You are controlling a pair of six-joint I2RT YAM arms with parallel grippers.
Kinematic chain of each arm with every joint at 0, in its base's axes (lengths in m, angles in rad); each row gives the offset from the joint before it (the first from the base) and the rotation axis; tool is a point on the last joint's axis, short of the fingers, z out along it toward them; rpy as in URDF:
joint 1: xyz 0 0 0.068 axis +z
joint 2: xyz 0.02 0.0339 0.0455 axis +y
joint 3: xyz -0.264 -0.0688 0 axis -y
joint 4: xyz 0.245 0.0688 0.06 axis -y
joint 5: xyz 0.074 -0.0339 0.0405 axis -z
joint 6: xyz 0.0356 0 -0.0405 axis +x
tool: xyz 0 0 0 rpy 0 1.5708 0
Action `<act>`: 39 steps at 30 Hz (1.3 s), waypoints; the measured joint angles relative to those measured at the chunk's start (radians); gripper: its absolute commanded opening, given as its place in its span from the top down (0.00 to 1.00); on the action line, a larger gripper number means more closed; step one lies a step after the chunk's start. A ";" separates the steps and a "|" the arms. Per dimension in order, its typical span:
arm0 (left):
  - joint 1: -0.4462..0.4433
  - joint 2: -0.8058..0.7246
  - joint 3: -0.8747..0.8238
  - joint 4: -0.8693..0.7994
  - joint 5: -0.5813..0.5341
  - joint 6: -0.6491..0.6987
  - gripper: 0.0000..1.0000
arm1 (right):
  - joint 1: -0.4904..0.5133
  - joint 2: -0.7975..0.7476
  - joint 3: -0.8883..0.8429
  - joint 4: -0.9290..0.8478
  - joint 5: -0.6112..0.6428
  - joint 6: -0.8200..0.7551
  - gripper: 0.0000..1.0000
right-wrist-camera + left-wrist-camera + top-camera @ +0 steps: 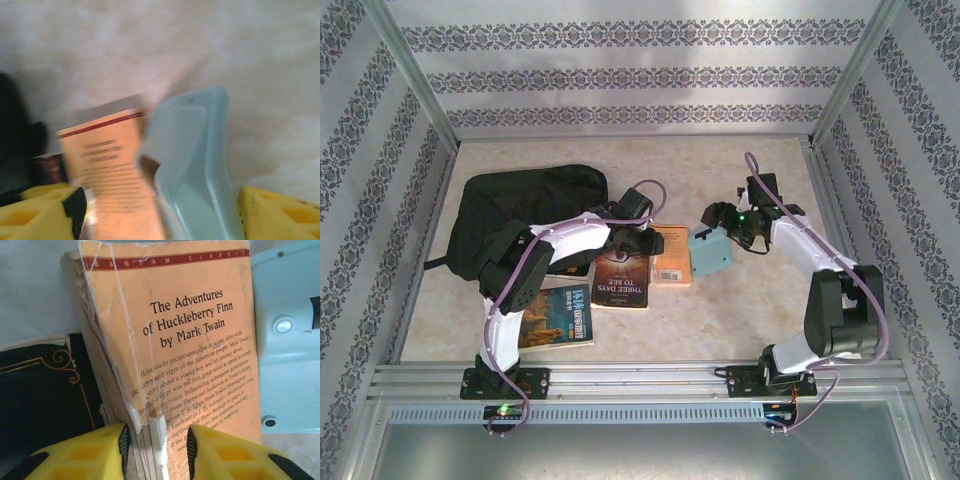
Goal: Pack the student bag
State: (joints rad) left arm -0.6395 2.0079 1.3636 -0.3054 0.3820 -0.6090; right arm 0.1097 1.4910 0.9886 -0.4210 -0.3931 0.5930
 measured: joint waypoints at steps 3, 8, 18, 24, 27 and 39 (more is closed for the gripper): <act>0.000 0.000 0.000 0.000 0.003 0.002 0.63 | 0.041 -0.021 0.000 -0.001 -0.052 0.011 0.22; 0.000 0.000 -0.003 0.007 0.003 0.002 0.63 | 0.072 0.039 0.008 0.004 -0.134 0.021 0.22; 0.029 -0.056 -0.090 0.022 -0.010 0.002 0.62 | 0.157 0.222 0.111 0.006 -0.155 0.016 0.20; 0.075 -0.137 -0.129 0.021 -0.032 0.002 0.61 | 0.183 0.230 0.132 0.023 -0.200 0.002 0.18; 0.094 -0.176 -0.129 0.021 -0.040 0.003 0.58 | 0.189 0.209 0.132 0.021 -0.188 0.002 0.19; 0.097 -0.121 -0.093 0.102 0.091 -0.027 0.58 | -0.039 0.104 0.005 0.116 -0.034 0.075 0.14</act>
State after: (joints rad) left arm -0.5430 1.8874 1.2701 -0.2035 0.4728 -0.6361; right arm 0.0711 1.5948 0.9936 -0.3050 -0.4267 0.6682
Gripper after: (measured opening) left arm 0.446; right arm 0.843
